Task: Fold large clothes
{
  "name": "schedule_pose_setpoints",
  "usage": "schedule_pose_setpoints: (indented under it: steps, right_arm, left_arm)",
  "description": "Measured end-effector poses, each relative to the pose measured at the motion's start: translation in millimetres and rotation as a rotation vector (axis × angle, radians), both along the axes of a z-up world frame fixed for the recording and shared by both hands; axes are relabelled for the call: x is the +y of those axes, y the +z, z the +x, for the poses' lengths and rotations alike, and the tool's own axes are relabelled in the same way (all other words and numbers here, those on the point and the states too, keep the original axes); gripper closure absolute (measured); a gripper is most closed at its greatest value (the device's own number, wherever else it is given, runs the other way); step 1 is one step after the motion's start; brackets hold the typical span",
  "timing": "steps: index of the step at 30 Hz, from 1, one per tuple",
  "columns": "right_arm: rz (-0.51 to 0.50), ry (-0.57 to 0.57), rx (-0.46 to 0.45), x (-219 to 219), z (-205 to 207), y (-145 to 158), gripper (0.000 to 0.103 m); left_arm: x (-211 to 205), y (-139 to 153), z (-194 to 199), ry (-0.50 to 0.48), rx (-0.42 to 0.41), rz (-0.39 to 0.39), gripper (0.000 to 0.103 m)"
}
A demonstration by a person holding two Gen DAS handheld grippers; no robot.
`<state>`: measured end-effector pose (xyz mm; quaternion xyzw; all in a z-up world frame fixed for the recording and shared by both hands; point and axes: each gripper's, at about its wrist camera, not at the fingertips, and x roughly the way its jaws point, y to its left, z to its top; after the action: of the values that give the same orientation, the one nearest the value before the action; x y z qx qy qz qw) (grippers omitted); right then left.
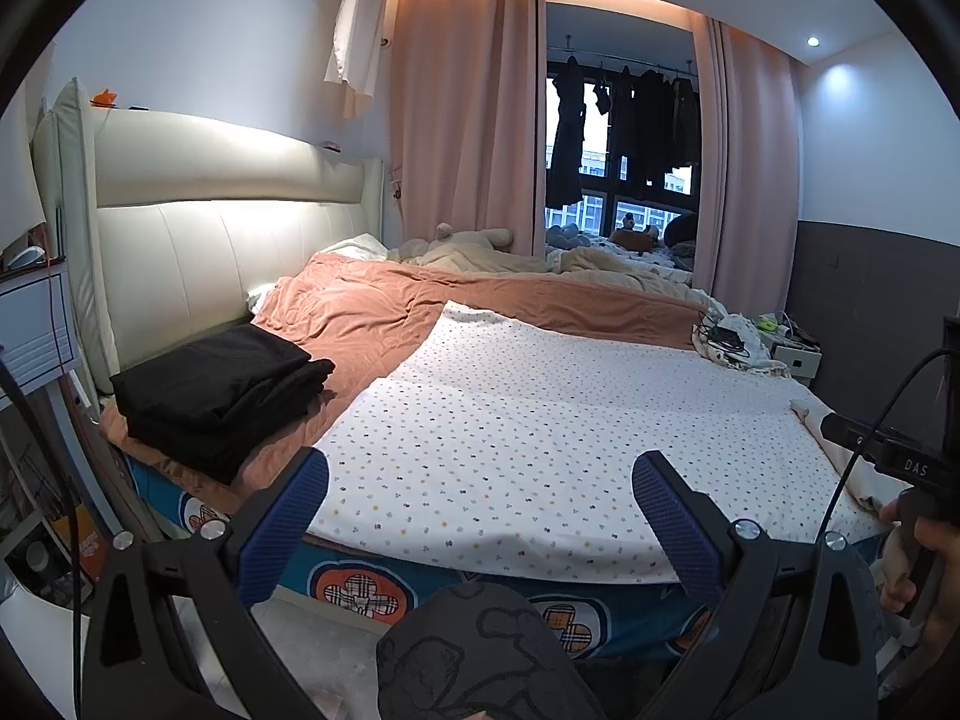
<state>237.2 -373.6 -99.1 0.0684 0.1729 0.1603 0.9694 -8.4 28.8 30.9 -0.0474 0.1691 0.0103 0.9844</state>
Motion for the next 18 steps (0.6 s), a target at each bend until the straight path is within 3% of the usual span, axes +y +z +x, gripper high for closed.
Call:
schedule_pose_setpoints:
  steps: [18]
  right_arm:
    - [-0.005, -0.002, 0.004, 2.4, 2.4, 2.1, 0.000]
  left_arm:
    - [-0.8, -2.2, 0.8, 0.001, 0.011, -0.003, 0.000]
